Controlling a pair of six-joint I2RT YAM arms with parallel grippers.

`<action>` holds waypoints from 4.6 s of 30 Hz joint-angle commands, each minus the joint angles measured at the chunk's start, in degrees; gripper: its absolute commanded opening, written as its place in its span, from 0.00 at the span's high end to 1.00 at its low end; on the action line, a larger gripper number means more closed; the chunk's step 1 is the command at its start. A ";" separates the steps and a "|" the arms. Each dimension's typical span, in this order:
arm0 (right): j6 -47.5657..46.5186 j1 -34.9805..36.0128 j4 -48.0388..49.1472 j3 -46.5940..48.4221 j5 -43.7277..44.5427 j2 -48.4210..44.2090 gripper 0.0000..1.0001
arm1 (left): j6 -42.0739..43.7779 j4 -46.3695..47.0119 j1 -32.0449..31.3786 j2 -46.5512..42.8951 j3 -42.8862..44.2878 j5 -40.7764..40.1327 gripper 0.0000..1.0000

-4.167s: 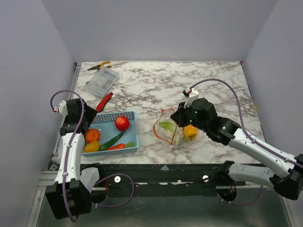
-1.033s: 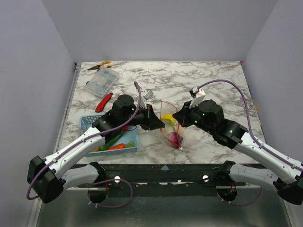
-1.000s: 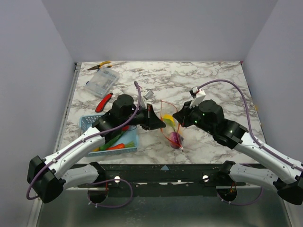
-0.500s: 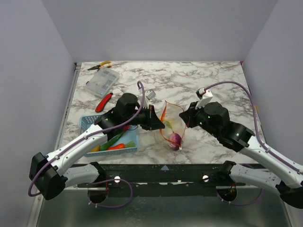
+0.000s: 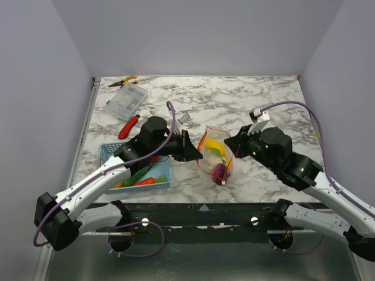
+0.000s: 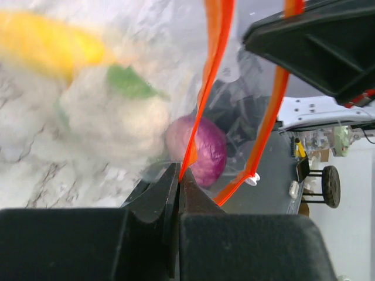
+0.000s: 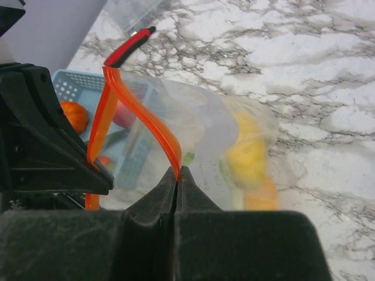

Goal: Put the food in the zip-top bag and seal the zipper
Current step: Adjust the zipper food storage bag at the center of the board, then pick up the fake vegetable from the bin.

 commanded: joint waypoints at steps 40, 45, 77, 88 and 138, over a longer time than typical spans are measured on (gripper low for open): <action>3.56 0.15 8.50 -0.70 -11.01 7.74 0.99 | -5.97 5.54 5.79 0.11 -5.92 9.81 0.99; 3.22 0.14 7.89 -0.91 -8.08 6.18 0.99 | -1.29 -1.28 5.83 -2.07 -4.73 5.01 0.79; 1.19 0.14 5.86 -1.40 -4.18 5.78 1.00 | -34.96 -51.30 25.88 -3.44 -5.15 -41.52 0.09; 0.53 0.13 5.58 -1.82 -3.02 5.80 0.99 | -40.99 -49.99 33.44 7.66 -5.53 -34.31 0.12; 0.74 0.17 5.97 -2.47 -2.34 5.58 0.99 | -39.42 -43.93 37.40 1.52 -7.61 -35.66 0.87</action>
